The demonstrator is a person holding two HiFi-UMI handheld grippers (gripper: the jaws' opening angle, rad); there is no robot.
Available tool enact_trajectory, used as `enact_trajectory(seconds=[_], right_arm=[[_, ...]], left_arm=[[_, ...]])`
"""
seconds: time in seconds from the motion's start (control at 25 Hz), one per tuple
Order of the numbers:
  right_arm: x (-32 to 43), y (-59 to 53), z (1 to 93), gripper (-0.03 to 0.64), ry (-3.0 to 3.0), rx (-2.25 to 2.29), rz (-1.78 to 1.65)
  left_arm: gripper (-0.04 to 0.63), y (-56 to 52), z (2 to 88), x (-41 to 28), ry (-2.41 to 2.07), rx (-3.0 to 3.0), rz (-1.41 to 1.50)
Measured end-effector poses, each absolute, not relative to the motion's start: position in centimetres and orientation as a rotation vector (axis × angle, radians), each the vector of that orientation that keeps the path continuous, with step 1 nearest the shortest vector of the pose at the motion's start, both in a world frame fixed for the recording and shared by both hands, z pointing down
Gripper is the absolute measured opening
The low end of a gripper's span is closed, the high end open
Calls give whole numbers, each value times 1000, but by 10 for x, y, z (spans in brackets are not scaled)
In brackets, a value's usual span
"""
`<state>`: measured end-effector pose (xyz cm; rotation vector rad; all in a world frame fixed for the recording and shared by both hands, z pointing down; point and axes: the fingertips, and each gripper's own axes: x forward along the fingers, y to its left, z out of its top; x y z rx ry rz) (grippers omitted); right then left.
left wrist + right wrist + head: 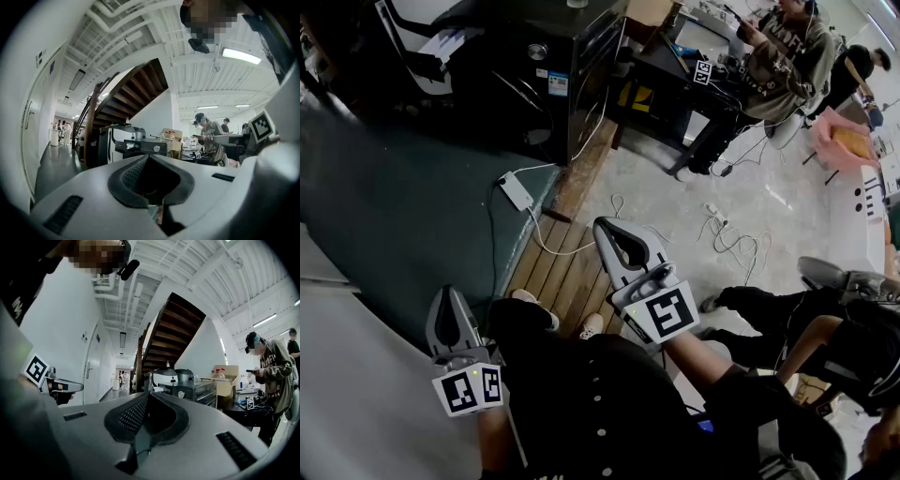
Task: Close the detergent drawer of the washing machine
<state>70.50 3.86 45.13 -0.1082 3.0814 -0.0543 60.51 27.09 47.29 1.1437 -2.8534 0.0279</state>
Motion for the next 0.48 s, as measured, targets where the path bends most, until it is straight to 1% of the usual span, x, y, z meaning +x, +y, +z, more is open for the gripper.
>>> enact_trajectory(seconds=[0.32,0.48], right_arm=[[711,34,468,29,3097,-97,-151],[705,34,469,28,3111,-102,-144]], left_arm=[[12,274,477,602,-2867,1136,23],[12,275,478,596,-2859,1138,17]])
